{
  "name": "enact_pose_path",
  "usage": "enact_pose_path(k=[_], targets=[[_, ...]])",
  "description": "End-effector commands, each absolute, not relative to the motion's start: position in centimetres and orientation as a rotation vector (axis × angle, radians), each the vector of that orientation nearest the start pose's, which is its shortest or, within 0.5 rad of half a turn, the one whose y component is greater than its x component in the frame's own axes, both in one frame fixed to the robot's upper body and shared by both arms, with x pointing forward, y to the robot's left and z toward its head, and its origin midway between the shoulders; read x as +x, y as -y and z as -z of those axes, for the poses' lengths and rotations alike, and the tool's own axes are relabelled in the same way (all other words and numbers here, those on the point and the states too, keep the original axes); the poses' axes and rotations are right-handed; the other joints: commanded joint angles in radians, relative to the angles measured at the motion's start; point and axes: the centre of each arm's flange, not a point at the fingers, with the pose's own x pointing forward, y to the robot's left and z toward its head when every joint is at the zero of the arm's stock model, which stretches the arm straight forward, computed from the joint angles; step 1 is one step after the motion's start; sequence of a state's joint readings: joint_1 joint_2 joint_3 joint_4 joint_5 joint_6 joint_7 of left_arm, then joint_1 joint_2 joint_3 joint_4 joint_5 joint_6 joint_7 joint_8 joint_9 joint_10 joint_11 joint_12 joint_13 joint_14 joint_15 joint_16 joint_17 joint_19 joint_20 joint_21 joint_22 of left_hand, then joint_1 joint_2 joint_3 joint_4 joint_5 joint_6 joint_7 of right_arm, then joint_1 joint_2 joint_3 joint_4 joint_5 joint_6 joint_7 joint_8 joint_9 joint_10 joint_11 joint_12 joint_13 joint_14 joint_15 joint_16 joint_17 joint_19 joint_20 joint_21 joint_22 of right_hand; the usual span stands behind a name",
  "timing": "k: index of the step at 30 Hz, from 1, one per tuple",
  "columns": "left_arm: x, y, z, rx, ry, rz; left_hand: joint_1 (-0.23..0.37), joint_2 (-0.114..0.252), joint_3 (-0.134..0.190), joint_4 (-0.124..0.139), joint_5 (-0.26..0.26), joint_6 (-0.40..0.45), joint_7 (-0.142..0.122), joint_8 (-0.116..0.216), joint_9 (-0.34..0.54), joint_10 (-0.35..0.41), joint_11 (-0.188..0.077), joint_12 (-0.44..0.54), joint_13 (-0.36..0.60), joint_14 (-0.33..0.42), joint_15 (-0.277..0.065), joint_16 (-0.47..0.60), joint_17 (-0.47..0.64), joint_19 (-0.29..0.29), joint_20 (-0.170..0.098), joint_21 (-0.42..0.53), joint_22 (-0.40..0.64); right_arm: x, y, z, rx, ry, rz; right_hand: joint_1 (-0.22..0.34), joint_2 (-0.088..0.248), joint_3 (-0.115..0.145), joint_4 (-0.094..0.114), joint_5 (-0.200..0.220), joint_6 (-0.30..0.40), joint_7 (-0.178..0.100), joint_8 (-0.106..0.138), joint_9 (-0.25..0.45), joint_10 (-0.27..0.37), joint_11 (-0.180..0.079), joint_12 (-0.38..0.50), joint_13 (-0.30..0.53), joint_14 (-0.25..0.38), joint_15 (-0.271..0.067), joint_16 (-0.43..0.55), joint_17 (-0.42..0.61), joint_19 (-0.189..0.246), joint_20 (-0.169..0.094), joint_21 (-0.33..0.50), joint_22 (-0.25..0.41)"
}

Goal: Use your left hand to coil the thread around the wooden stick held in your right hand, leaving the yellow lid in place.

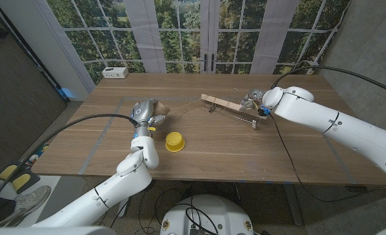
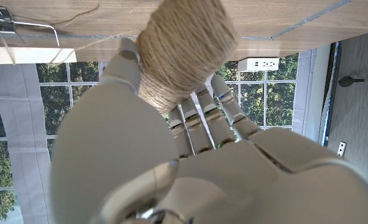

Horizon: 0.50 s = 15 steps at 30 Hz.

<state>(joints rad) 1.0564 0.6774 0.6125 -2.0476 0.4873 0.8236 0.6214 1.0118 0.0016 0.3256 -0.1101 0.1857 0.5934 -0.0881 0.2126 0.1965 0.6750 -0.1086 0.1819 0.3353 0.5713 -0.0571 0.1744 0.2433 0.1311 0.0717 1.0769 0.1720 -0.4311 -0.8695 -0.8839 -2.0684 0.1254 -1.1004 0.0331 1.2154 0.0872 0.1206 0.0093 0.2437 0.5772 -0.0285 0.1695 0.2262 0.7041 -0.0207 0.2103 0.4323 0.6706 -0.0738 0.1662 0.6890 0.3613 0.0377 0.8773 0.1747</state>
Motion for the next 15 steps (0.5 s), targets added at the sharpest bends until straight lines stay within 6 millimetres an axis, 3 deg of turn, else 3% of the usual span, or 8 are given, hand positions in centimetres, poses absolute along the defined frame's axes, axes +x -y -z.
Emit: enact_pose_path(k=[1, 2, 3, 5, 6, 10, 12, 15], targets=[[52.0, -22.8, 4.3, 1.066, 0.531, -0.614, -0.084, -0.036, -0.036, 0.038, 0.012, -0.107, -0.016, -0.039, -0.002, -0.104, 0.02, -0.004, -0.024, -0.088, -0.044, 0.007, -0.019, -0.042, 0.018, -0.037, 0.002, 57.2, 20.6, -4.0, -1.121, 0.064, -0.001, -0.046, -0.023, -0.024, 0.005, 0.036, -0.114, -0.007, 0.004, -0.008, -0.126, -0.002, -0.006, -0.01, -0.162, 0.008, -0.001, -0.049, -0.061, 0.012, -0.034, 0.002], [51.9, -22.7, 4.3, 1.076, 0.532, -0.618, -0.097, -0.036, -0.044, 0.044, 0.014, -0.132, -0.018, -0.042, -0.003, -0.133, 0.023, -0.007, -0.029, -0.102, -0.039, 0.009, -0.022, -0.053, 0.019, -0.047, 0.002, 57.2, 20.6, -4.0, -1.117, 0.074, -0.001, -0.053, -0.024, -0.027, 0.008, 0.039, -0.117, -0.009, 0.007, -0.009, -0.128, -0.003, -0.002, -0.011, -0.184, 0.016, -0.002, -0.053, -0.072, 0.013, -0.04, 0.002], [51.9, -22.8, 4.3, 1.066, 0.54, -0.612, -0.112, -0.034, -0.052, 0.05, 0.016, -0.159, -0.018, -0.044, -0.003, -0.157, 0.029, -0.007, -0.034, -0.125, -0.034, 0.008, -0.025, -0.061, 0.021, -0.055, 0.002, 57.1, 20.6, -3.9, -1.113, 0.085, 0.002, -0.07, -0.025, -0.04, 0.009, 0.058, -0.158, -0.026, 0.012, -0.012, -0.297, 0.027, -0.032, -0.03, -0.259, 0.034, 0.013, -0.076, -0.107, 0.02, -0.063, 0.004], [51.8, -23.0, 4.2, 1.037, 0.556, -0.588, -0.149, -0.028, -0.07, 0.066, 0.019, -0.223, -0.029, -0.043, -0.006, -0.235, 0.039, -0.009, -0.047, -0.188, -0.021, 0.005, -0.033, -0.09, 0.028, -0.082, 0.003, 57.0, 20.7, -3.8, -1.101, 0.119, 0.005, -0.083, -0.031, -0.05, 0.01, 0.065, -0.197, -0.027, 0.01, -0.014, -0.355, 0.057, -0.033, -0.038, -0.317, 0.05, 0.011, -0.091, -0.129, 0.03, -0.08, 0.002], [51.7, -23.1, 4.1, 1.012, 0.561, -0.569, -0.164, -0.026, -0.076, 0.073, 0.02, -0.246, -0.033, -0.043, -0.007, -0.256, 0.046, -0.007, -0.053, -0.215, -0.016, 0.003, -0.035, -0.108, 0.033, -0.094, 0.003, 56.9, 20.7, -3.8, -1.093, 0.139, 0.011, -0.085, -0.033, -0.053, 0.009, 0.069, -0.206, -0.025, 0.013, -0.015, -0.376, 0.072, -0.033, -0.041, -0.345, 0.061, 0.01, -0.098, -0.139, 0.034, -0.088, 0.002], [51.4, -23.4, 3.7, 0.961, 0.607, -0.53, -0.248, -0.022, -0.11, 0.106, 0.02, -0.364, -0.052, -0.045, -0.012, -0.369, 0.065, -0.004, -0.08, -0.306, 0.008, 0.007, -0.046, -0.163, 0.038, -0.146, 0.004, 56.5, 20.9, -3.5, -1.044, 0.239, 0.04, -0.121, -0.04, -0.072, 0.024, 0.072, -0.234, -0.021, 0.013, -0.016, -0.418, 0.076, -0.033, -0.05, -0.399, 0.073, 0.01, -0.112, -0.171, 0.044, -0.111, 0.0], [51.1, -23.5, 3.6, 0.905, 0.645, -0.496, -0.291, -0.014, -0.124, 0.124, 0.018, -0.422, -0.047, -0.042, -0.014, -0.444, 0.057, -0.006, -0.094, -0.352, 0.029, 0.008, -0.048, -0.204, 0.051, -0.178, 0.005, 56.3, 21.1, -3.4, -1.018, 0.288, 0.054, -0.169, -0.05, -0.097, 0.045, 0.072, -0.257, -0.021, 0.014, -0.017, -0.449, 0.077, -0.031, -0.059, -0.426, 0.083, 0.017, -0.125, -0.187, 0.056, -0.129, -0.001], [50.7, -23.5, 3.2, 0.888, 0.682, -0.485, -0.322, -0.014, -0.137, 0.134, 0.016, -0.469, -0.051, -0.042, -0.016, -0.501, 0.068, -0.005, -0.105, -0.398, 0.046, 0.005, -0.05, -0.223, 0.056, -0.2, 0.005, 56.1, 21.4, -3.1, -0.958, 0.38, 0.065, -0.235, -0.056, -0.129, 0.074, 0.074, -0.303, -0.014, 0.013, -0.018, -0.497, 0.081, -0.029, -0.074, -0.477, 0.098, 0.02, -0.145, -0.207, 0.063, -0.156, -0.001]])
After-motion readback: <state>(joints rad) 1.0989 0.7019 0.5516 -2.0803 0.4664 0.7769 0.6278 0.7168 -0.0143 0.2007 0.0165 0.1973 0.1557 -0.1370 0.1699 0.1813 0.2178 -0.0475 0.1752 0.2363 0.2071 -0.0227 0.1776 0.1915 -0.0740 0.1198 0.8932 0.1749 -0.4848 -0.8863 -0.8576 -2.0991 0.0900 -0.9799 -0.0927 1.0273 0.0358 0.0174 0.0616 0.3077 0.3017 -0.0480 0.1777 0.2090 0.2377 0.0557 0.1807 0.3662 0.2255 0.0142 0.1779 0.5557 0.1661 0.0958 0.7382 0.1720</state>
